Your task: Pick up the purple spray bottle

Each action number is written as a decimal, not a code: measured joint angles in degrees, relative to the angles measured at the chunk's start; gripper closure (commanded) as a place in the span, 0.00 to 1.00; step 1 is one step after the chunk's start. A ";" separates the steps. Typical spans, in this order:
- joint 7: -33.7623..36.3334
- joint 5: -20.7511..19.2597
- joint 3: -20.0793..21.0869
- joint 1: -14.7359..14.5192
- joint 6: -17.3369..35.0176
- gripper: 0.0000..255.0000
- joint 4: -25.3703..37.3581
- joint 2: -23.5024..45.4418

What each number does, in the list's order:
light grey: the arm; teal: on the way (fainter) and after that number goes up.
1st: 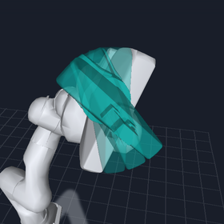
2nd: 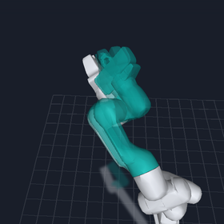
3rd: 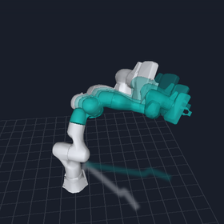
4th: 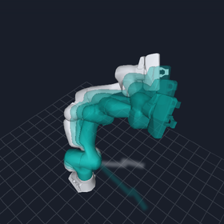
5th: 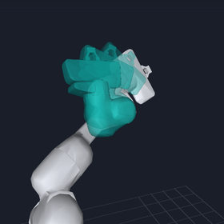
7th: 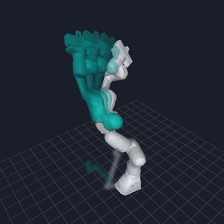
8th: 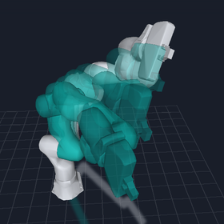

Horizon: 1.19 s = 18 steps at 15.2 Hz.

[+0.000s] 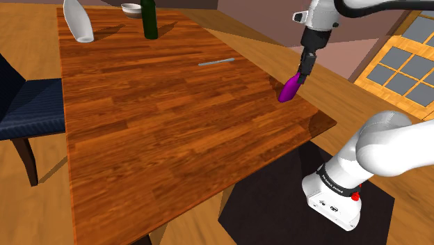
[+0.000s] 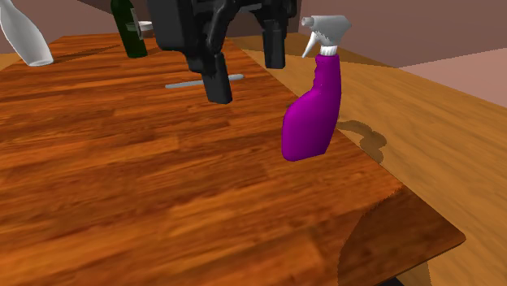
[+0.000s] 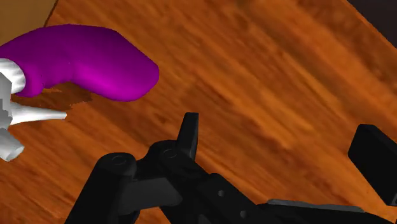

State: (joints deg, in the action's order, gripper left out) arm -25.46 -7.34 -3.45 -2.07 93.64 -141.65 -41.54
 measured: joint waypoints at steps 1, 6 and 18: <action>-3.93 -2.50 -0.74 -0.46 0.36 0.00 -0.86 0.38; -22.81 -15.27 -4.38 -2.25 3.60 0.00 -1.56 5.11; -42.42 -33.22 -9.44 -3.25 17.08 0.00 -5.01 13.70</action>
State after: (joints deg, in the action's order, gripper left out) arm -67.88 -40.56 -12.89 -5.32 110.72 -146.66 -27.84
